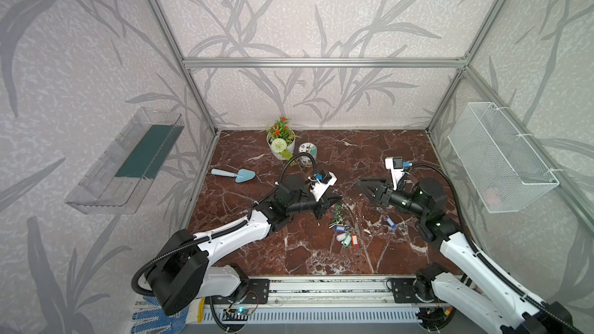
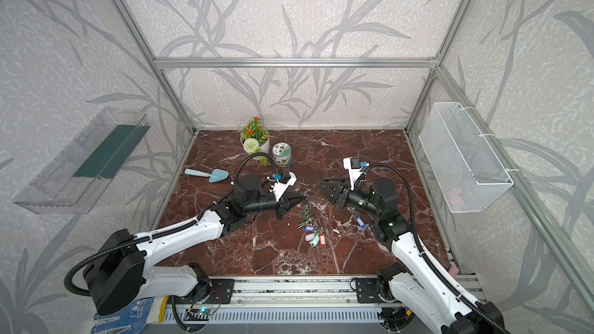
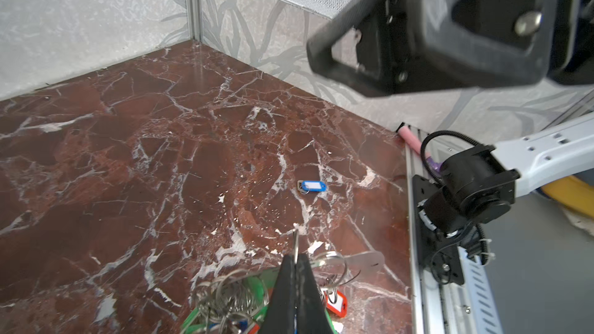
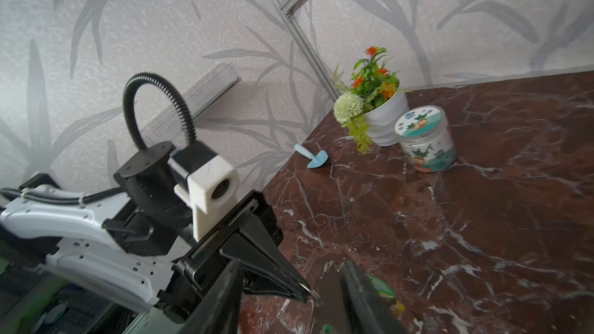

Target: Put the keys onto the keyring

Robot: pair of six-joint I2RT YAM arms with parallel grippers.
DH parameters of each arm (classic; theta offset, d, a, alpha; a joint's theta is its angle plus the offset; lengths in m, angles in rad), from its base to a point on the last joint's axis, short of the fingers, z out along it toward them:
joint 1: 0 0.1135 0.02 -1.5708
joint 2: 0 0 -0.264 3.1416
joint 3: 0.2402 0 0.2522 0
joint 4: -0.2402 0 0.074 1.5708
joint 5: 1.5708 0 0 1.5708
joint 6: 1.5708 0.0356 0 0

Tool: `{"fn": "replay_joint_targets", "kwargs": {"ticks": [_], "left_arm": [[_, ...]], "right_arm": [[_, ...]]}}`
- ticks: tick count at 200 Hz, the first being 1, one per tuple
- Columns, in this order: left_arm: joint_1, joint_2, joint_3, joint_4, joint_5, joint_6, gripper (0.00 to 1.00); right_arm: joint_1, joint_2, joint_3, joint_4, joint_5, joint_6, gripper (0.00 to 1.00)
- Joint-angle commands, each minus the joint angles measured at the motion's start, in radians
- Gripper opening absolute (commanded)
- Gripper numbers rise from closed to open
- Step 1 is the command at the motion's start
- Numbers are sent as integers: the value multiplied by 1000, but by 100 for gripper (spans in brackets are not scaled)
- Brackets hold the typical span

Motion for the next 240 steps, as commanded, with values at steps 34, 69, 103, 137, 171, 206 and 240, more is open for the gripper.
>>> {"fn": "replay_joint_targets", "kwargs": {"ticks": [34, 69, 103, 137, 171, 206, 240], "left_arm": [[-85, 6, -65, 226, -266, 293, 0], [-143, 32, -97, 296, -379, 455, 0], [-188, 39, -126, 349, -437, 591, 0], [-223, 48, -137, 370, -480, 719, 0], [-266, 84, -140, 426, -543, 808, 0], [-317, 138, -131, 487, -614, 904, 0], [-335, 173, -125, 518, -645, 934, 0]], "right_arm": [[-34, 5, 73, -383, 182, -58, 53], [-40, 3, 59, -397, 215, -53, 55], [-50, 6, 44, -398, 230, -47, 59], [-59, 7, 23, -381, 227, -35, 61], [-62, 6, 17, -380, 224, -38, 62], [-67, 24, 17, -363, 204, -43, 63], [-75, 30, 7, -349, 187, -42, 62]]}}
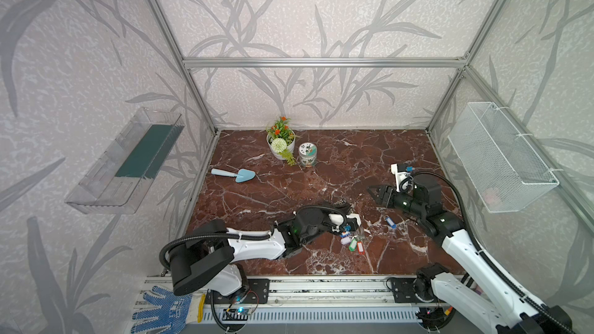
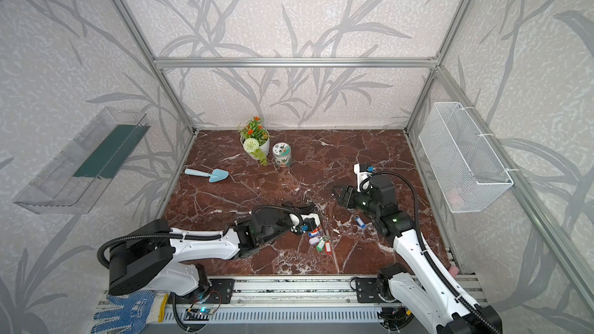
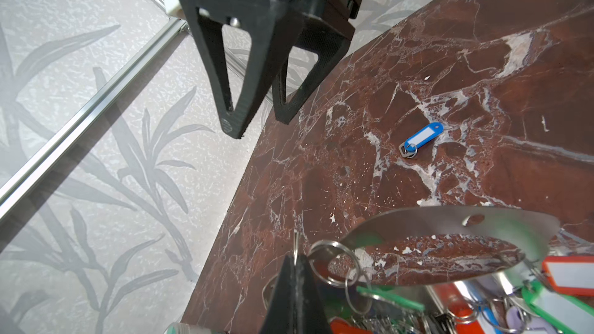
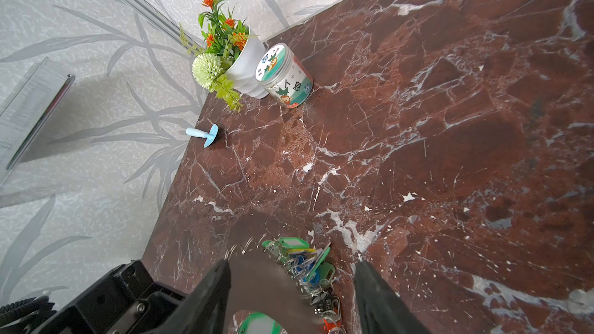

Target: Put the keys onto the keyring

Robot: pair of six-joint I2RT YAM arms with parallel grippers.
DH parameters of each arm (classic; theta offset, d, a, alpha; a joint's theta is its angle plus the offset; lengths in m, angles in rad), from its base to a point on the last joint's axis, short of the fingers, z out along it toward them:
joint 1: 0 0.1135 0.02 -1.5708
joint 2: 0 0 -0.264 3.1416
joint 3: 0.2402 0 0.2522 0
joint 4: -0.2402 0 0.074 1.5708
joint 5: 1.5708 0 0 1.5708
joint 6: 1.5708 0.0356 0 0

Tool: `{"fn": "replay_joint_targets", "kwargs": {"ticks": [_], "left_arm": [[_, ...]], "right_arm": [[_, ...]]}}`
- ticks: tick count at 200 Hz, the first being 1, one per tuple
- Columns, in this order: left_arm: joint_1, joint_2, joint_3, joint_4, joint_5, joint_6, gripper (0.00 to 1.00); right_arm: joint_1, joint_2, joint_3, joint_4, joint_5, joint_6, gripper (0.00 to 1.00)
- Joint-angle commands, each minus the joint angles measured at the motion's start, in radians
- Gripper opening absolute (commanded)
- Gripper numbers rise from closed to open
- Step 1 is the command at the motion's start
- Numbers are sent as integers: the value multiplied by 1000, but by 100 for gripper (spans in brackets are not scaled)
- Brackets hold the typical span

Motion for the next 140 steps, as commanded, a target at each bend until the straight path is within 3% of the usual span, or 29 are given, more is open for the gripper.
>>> {"fn": "replay_joint_targets", "kwargs": {"ticks": [1, 80, 140], "left_arm": [[-13, 15, 12, 91, -44, 74, 0], [-23, 58, -7, 176, -47, 49, 0], [-23, 162, -45, 424, -104, -7, 0]], "right_arm": [[-9, 1, -12, 24, -23, -7, 62], [-28, -24, -10, -133, 82, -23, 62], [-18, -27, -9, -119, -70, -13, 57]]}}
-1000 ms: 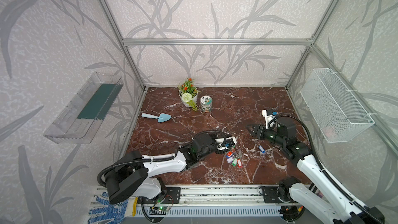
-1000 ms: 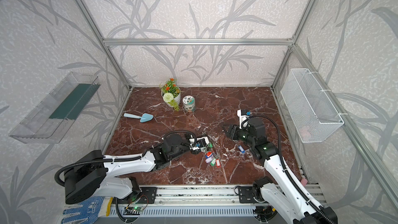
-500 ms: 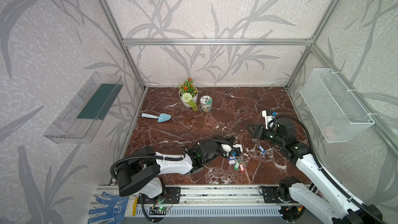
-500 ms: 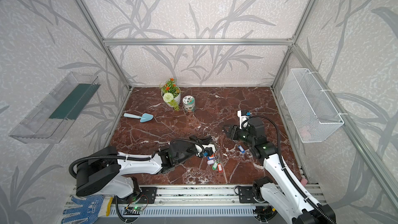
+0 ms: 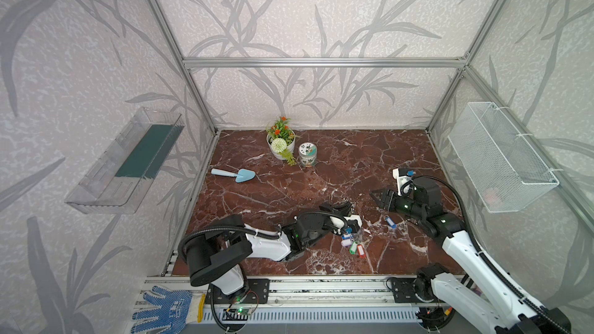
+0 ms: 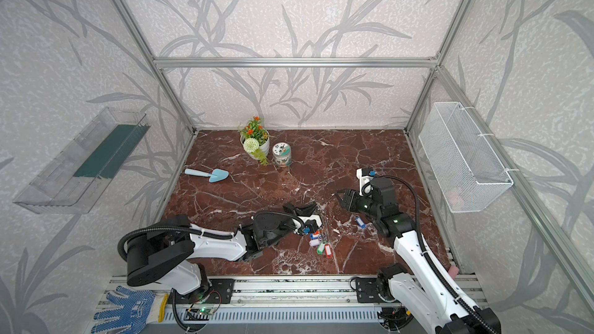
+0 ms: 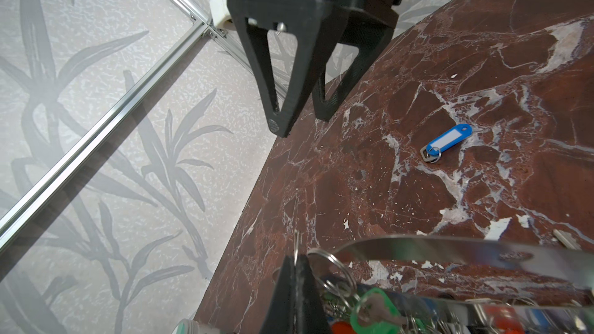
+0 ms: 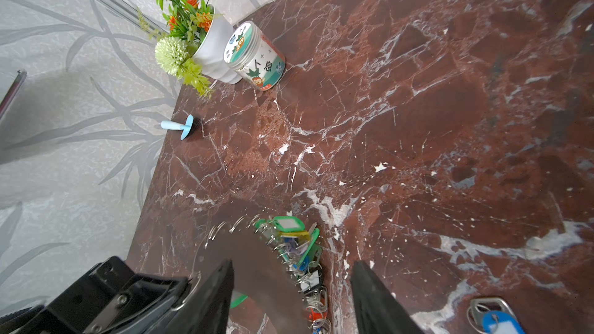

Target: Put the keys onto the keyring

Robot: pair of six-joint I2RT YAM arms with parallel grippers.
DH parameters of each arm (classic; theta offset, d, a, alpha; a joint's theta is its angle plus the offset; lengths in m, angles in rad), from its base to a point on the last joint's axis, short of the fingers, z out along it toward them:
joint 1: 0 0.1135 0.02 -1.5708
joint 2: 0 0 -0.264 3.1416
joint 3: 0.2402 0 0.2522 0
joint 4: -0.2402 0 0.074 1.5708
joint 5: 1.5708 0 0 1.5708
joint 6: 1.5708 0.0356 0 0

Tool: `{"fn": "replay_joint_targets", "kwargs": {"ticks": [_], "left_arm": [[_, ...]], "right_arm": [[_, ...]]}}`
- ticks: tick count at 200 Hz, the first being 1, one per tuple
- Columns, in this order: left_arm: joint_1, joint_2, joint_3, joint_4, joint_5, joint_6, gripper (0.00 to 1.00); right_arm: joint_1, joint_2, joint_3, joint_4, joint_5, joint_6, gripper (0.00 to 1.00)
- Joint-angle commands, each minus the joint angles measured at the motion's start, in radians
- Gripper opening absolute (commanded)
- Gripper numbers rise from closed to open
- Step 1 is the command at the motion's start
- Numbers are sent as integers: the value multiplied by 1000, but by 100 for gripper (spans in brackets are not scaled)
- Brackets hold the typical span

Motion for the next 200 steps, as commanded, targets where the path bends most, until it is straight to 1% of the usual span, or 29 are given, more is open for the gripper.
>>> {"fn": "replay_joint_targets", "kwargs": {"ticks": [1, 22, 33, 38, 56, 71, 94, 131, 143, 160, 183, 200], "left_arm": [[-6, 36, -7, 176, -33, -15, 0], [-7, 58, -11, 218, -40, -31, 0], [-6, 61, -13, 227, -41, -36, 0], [-8, 61, -13, 225, -40, -36, 0], [-10, 61, -11, 215, -40, -32, 0], [-13, 63, -15, 214, -37, -34, 0], [-18, 69, -15, 213, -41, -32, 0], [-24, 92, -9, 228, -50, -20, 0], [-23, 99, -7, 230, -53, -18, 0], [-24, 111, -5, 236, -56, -16, 0], [-26, 117, -4, 241, -54, -15, 0], [-25, 121, -4, 240, -53, -16, 0]], "right_arm": [[7, -14, 9, -23, -74, -6, 57], [49, -8, 53, -67, -60, 33, 55], [82, 10, 77, -86, -49, 85, 53], [96, 19, 88, -97, -46, 135, 52], [123, 47, 129, -128, -48, 231, 48], [145, 51, 143, -137, -22, 304, 47], [173, 95, 153, -130, -24, 403, 45], [234, 147, 191, -177, 41, 466, 41], [240, 161, 188, -167, 32, 489, 41], [243, 173, 181, -138, 19, 518, 34], [253, 191, 184, -134, 24, 535, 32], [254, 200, 184, -129, 24, 546, 28]]}}
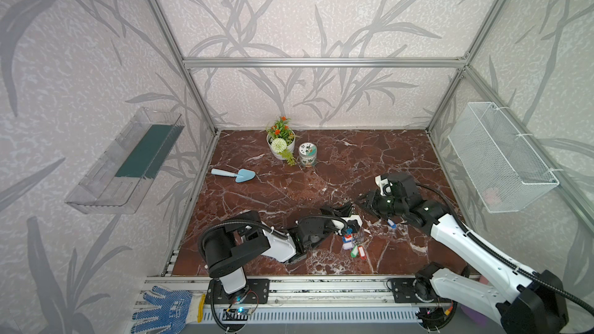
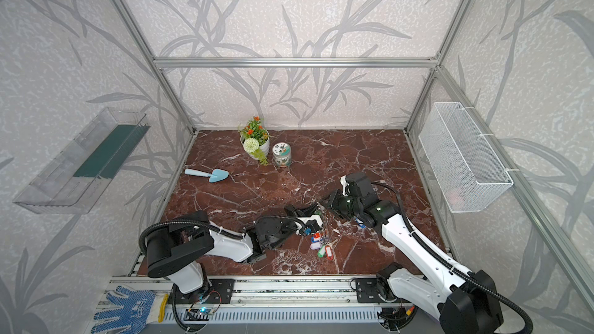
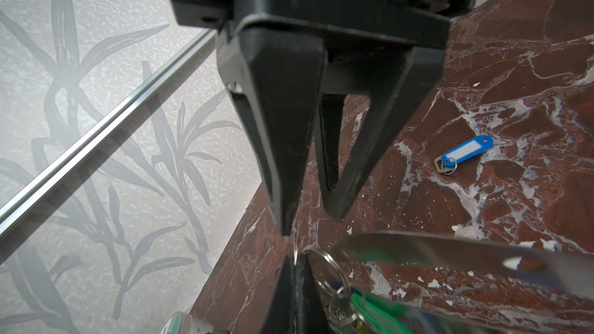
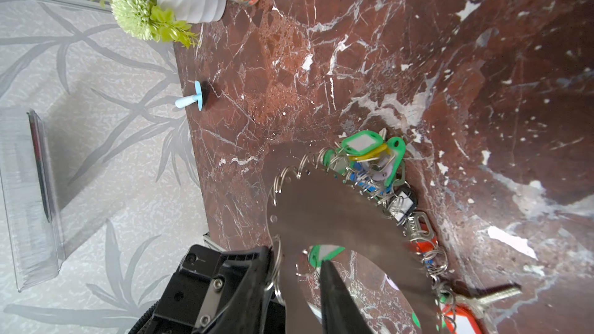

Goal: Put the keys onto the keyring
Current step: 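Hold the plate upright near the table with both grippers gripping its rim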

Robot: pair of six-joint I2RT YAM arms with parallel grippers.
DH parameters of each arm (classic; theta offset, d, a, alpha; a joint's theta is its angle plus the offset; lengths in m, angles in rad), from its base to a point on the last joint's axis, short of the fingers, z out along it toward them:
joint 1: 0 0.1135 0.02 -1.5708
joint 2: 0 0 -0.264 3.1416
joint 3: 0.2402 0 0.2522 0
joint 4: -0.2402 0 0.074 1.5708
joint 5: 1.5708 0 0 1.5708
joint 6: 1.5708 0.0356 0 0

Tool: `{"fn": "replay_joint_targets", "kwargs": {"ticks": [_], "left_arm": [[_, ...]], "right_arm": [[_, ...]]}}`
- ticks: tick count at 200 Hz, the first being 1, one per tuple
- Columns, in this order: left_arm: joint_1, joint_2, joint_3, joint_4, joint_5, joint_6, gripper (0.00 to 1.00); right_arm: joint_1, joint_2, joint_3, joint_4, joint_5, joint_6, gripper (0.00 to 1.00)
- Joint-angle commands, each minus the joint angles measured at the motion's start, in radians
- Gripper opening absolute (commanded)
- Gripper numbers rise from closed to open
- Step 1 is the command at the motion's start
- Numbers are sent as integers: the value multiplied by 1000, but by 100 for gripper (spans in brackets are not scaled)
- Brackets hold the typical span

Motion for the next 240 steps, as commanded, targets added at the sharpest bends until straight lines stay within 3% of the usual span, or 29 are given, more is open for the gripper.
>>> {"fn": "replay_joint_targets", "kwargs": {"ticks": [1, 71, 209, 240], "left_arm": [[-6, 7, 5, 60, -1, 8, 0], [-8, 15, 12, 47, 6, 10, 0], [-24, 40, 46, 11, -23, 48, 0], [-26, 46, 54, 3, -30, 51, 0]], "right_arm": [[9, 10, 27, 10, 9, 39, 28], [9, 22, 23, 34, 18, 59, 19], [18, 35, 15, 46, 2, 126, 15], [21, 41, 10, 51, -3, 138, 10]]}}
